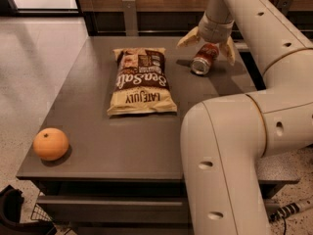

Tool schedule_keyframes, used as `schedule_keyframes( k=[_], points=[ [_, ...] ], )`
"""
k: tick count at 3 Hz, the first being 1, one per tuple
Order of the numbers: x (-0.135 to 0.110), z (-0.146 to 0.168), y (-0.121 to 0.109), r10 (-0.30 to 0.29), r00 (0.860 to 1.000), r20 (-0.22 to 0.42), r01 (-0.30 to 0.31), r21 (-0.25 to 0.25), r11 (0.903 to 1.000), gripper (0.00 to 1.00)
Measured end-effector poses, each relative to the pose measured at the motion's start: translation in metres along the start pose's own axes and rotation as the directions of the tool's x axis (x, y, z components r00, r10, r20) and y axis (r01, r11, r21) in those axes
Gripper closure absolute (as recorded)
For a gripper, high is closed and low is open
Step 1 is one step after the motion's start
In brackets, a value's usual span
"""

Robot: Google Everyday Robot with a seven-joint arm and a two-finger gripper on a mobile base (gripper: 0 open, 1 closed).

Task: Place coke can upright

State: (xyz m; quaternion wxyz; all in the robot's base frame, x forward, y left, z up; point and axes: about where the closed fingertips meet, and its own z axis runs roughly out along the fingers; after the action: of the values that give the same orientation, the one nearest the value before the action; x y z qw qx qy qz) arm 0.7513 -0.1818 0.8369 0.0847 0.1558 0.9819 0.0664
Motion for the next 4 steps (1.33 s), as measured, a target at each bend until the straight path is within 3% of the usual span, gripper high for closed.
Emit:
schedule_keyframes(
  k=[3, 4],
  points=[
    [-0.001, 0.01, -0.005, 0.018, 1.0, -0.021, -0.018, 0.02, 0.9996, 0.0],
    [-0.008, 0.015, -0.005, 0.028, 1.0, -0.003, -0.028, 0.02, 0.9994, 0.34]
  ],
)
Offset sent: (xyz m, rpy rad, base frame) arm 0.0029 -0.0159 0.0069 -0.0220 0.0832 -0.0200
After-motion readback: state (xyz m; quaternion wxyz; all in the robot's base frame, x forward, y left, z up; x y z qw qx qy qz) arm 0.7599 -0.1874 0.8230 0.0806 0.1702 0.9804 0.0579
